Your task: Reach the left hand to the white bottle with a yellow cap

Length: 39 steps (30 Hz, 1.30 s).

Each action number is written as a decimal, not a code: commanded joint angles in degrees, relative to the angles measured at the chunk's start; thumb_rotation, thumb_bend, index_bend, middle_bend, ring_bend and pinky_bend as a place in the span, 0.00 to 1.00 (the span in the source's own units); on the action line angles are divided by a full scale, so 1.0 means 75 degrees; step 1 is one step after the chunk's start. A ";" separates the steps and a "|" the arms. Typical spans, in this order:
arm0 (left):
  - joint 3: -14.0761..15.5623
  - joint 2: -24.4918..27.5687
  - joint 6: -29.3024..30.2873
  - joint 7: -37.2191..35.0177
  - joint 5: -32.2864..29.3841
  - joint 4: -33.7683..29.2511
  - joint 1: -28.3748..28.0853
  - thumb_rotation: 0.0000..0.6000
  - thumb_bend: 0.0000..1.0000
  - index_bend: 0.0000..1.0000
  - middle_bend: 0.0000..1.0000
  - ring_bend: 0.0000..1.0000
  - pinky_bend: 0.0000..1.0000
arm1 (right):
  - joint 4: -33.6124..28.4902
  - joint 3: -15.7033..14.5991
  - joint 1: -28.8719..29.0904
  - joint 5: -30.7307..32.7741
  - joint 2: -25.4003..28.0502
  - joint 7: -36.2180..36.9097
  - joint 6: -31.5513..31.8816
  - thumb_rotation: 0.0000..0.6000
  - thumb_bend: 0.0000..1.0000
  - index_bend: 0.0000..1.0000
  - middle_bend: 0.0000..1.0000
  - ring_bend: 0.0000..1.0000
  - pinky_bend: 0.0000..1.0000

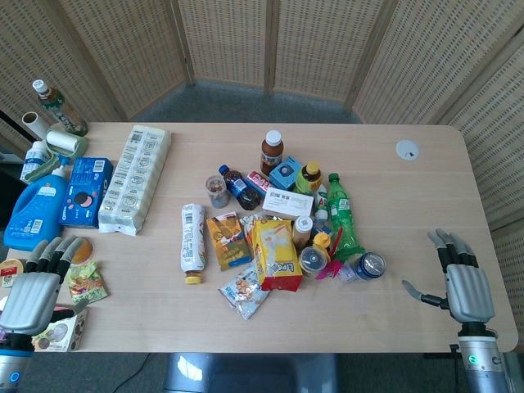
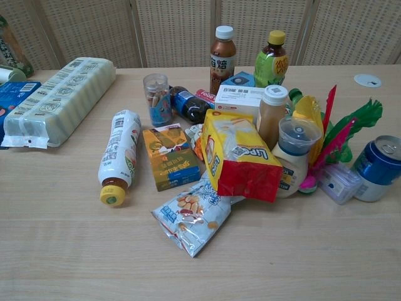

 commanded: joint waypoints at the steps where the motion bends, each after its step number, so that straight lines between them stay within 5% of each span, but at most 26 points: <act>1: 0.0010 -0.0005 -0.0040 -0.0001 -0.0011 0.0015 -0.0010 1.00 0.20 0.00 0.00 0.00 0.00 | -0.0018 -0.0008 0.0000 -0.0019 -0.0013 0.0018 0.0004 0.59 0.21 0.00 0.00 0.00 0.00; 12: -0.0077 0.0035 -0.0525 0.0333 0.0068 0.0207 -0.0370 1.00 0.20 0.00 0.00 0.00 0.00 | 0.0071 -0.0082 -0.0206 -0.0100 0.0018 0.0281 0.0266 0.59 0.21 0.00 0.00 0.00 0.00; 21: -0.0493 -0.0599 -0.2001 0.1059 -0.0142 0.1353 -0.1555 1.00 0.19 0.00 0.00 0.00 0.00 | 0.0029 -0.0081 -0.0408 -0.0031 0.0163 0.0341 0.0488 0.60 0.21 0.00 0.00 0.00 0.00; 39: -0.0866 -0.3614 -0.3699 0.0107 0.0160 0.5205 -0.3671 1.00 0.20 0.00 0.00 0.00 0.00 | -0.0048 -0.0024 -0.0786 0.0346 0.0402 0.0339 0.0740 0.59 0.21 0.00 0.00 0.00 0.00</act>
